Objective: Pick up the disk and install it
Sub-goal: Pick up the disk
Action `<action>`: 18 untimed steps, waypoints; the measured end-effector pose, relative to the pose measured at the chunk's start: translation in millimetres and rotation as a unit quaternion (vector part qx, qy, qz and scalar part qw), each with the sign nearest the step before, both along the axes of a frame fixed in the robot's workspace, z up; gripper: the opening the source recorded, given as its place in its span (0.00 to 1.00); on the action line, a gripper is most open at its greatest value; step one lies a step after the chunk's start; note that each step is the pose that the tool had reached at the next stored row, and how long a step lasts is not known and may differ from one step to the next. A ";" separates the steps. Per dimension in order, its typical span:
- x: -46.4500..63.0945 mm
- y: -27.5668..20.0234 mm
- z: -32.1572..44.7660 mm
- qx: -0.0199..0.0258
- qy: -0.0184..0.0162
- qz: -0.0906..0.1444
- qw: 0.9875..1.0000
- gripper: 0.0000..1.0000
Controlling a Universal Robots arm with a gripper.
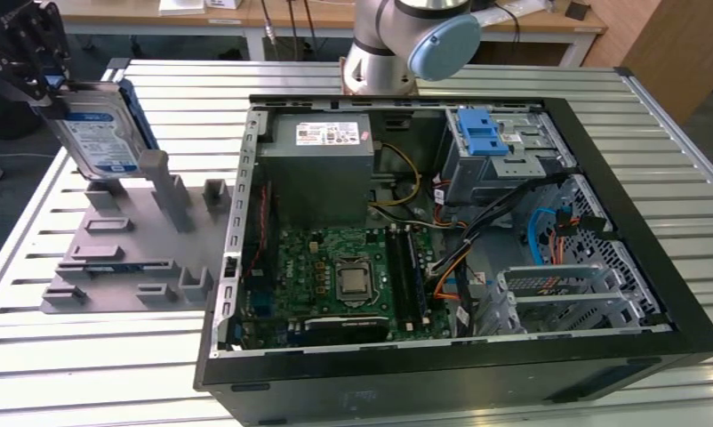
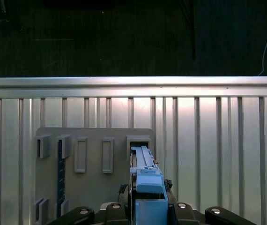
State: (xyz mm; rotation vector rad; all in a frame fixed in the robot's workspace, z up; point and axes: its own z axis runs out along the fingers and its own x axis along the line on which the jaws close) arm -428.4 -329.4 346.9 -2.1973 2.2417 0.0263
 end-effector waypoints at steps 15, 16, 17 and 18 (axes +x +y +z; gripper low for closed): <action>0.1 0.0 2.6 0.000 0.000 0.000 1.000 0.36; 0.0 0.2 2.6 0.000 0.000 0.000 1.000 0.36; 0.0 0.4 2.6 0.000 0.000 0.000 1.000 0.36; 0.0 0.4 2.5 0.000 0.000 0.000 1.000 0.36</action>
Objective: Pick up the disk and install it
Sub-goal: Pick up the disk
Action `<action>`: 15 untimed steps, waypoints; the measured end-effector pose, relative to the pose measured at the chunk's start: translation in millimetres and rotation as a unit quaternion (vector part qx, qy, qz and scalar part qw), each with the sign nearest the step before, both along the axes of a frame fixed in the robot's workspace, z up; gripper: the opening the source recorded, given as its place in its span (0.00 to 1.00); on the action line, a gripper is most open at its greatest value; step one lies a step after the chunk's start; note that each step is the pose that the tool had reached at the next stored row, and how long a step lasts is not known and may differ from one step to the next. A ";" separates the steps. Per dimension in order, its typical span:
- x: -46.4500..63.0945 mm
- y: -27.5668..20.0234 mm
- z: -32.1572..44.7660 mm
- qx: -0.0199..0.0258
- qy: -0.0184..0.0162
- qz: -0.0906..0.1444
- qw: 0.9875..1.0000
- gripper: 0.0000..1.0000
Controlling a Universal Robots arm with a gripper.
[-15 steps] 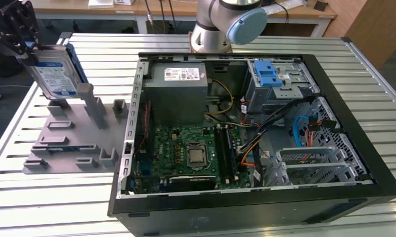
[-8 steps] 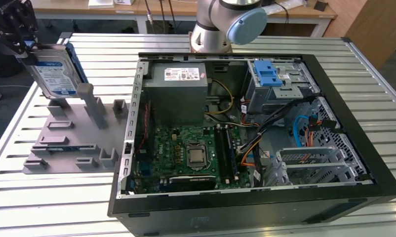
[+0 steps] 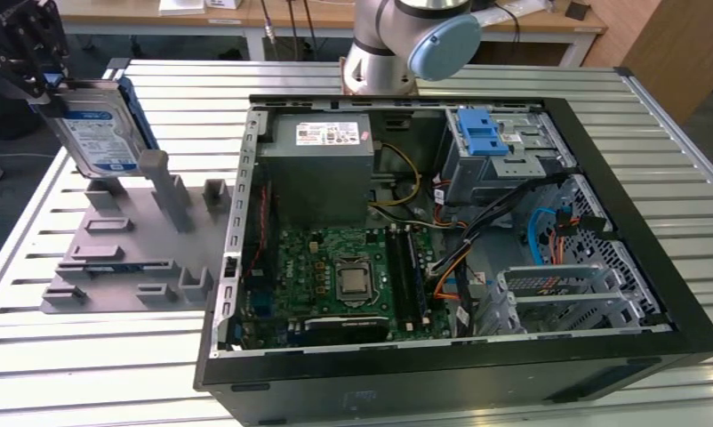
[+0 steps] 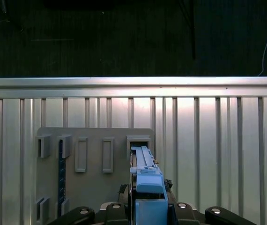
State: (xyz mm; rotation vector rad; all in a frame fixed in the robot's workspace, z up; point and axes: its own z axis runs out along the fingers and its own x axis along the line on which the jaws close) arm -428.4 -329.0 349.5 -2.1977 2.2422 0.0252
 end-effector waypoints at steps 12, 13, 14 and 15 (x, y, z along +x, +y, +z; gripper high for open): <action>-0.1 0.0 14.9 0.000 0.000 0.000 1.000 0.36; 0.0 0.0 15.3 0.000 0.000 0.000 1.000 0.36; 0.0 0.0 15.5 0.000 0.000 0.000 1.000 0.36; 0.0 0.0 15.7 0.000 0.000 0.000 1.000 0.36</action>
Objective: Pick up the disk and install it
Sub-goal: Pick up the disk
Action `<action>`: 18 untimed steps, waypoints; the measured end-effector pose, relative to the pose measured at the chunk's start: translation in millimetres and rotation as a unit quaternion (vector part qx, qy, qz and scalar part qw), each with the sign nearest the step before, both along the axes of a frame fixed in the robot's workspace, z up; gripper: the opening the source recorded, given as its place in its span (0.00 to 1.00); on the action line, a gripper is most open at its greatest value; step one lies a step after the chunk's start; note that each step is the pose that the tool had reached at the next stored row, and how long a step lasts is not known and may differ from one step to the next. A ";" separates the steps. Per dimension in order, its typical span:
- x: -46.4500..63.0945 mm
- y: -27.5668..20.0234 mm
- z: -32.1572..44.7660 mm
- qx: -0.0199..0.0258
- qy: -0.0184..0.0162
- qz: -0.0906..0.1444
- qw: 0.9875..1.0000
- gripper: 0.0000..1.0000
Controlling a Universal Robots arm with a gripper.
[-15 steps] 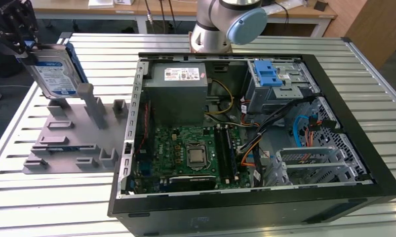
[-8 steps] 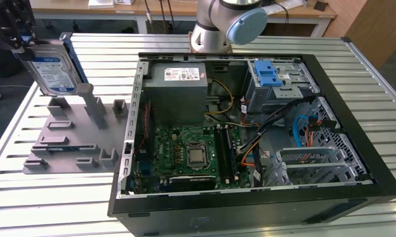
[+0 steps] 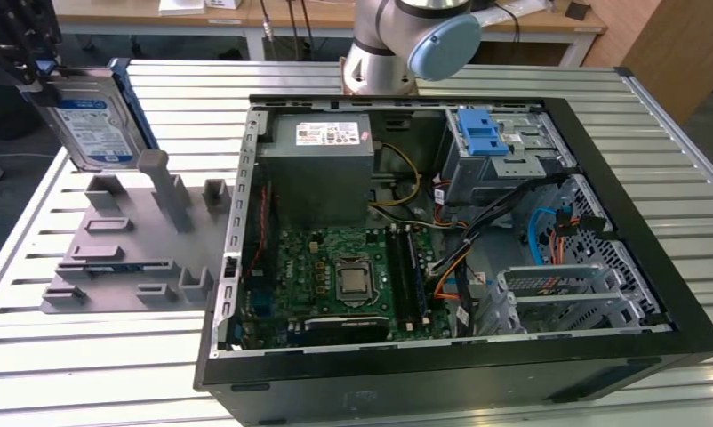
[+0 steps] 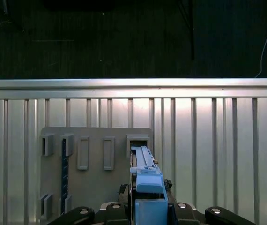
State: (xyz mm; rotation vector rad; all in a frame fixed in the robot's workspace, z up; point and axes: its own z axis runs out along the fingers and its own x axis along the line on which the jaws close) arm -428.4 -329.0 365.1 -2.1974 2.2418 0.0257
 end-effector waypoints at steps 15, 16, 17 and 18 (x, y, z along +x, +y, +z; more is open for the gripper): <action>0.0 0.0 3.1 0.000 0.000 0.000 1.000 0.36; 0.0 0.0 3.3 0.000 0.000 0.000 1.000 0.36; 0.0 0.0 3.4 0.000 0.000 0.000 1.000 0.36; 0.0 0.0 3.6 0.000 0.000 0.000 1.000 0.36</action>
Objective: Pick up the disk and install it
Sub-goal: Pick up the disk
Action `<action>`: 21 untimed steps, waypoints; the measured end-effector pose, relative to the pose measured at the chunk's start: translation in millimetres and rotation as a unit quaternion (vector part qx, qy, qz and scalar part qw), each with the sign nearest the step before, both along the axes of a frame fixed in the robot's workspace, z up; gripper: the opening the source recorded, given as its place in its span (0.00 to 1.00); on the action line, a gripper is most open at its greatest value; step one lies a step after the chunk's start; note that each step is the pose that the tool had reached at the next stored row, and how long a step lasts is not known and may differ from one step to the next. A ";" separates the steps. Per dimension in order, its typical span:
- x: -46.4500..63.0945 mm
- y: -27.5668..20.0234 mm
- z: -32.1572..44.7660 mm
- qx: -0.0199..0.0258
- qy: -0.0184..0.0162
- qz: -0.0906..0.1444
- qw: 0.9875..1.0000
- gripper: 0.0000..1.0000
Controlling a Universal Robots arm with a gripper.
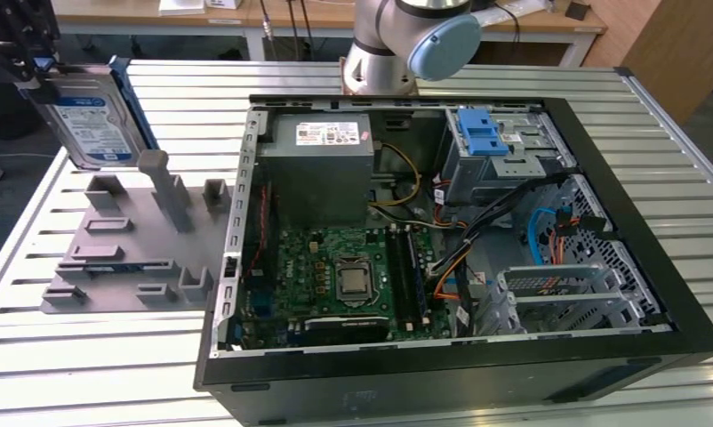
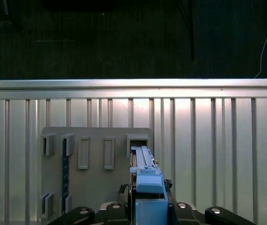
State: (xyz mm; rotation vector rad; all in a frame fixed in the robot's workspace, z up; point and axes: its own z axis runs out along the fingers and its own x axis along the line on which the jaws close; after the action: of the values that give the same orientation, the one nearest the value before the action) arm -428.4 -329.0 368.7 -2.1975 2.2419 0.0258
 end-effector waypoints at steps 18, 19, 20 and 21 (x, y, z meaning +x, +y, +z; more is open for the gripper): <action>0.0 0.1 11.2 0.000 0.000 0.000 1.000 0.36; 0.0 0.1 13.1 0.000 0.000 0.000 1.000 0.36; 0.0 0.2 15.2 0.000 0.000 0.000 1.000 0.36; 0.0 0.2 17.4 0.000 0.000 0.000 1.000 0.36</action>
State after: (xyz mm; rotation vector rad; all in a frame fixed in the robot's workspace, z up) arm -428.4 -328.8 386.1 -2.1976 2.2420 0.0257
